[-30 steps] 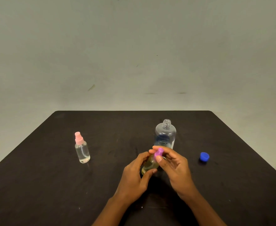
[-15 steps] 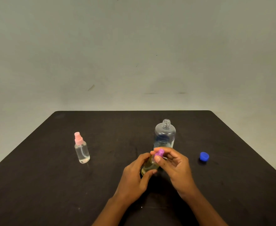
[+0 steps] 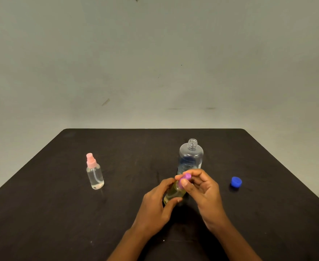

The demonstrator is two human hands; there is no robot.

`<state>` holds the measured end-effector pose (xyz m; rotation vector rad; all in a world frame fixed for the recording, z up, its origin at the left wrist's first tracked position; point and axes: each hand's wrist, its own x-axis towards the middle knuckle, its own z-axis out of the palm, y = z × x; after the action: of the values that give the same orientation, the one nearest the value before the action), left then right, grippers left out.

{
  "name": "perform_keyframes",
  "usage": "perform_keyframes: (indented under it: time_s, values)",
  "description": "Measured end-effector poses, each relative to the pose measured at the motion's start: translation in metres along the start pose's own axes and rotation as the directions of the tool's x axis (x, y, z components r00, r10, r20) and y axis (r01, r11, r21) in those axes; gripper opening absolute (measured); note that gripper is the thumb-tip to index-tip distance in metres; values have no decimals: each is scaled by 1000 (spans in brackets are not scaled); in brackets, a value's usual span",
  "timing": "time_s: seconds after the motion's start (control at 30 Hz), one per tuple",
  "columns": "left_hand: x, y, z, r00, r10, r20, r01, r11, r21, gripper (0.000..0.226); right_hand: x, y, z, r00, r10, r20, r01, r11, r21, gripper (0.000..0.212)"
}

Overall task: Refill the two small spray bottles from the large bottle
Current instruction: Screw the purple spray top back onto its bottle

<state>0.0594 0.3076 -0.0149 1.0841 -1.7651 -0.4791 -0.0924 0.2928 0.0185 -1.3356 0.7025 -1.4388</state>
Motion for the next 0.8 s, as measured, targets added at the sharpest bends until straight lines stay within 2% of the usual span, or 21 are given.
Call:
perform_keyframes:
  time_s: [0.13, 0.27, 0.4, 0.6, 0.7, 0.8]
  values:
    - [0, -1, 0, 1000, -7, -4, 7, 1000, -7, 39, 0, -2, -1, 998, 0, 65, -2, 999, 41, 31]
    - [-1, 2, 0, 1000, -10, 4, 10, 1000, 2, 39, 0, -1, 0, 1000, -27, -11, 27, 1000, 2, 14]
    - [-2, 1, 2, 1000, -25, 19, 25, 1000, 14, 41, 1, 0, 0, 996, -8, -88, 10, 1000, 21, 24]
    - [0, 2, -1, 999, -31, -12, 31, 999, 7, 40, -1, -2, -1, 999, -26, 43, 26, 1000, 6, 23]
    - [-1, 1, -1, 999, -36, -1, 36, 999, 13, 41, 0, -3, 0, 1000, -20, -19, 20, 1000, -14, 11]
    - [-2, 0, 1, 999, -42, 13, 42, 999, 25, 42, 1, -1, -1, 996, -5, -93, 5, 1000, -7, 23]
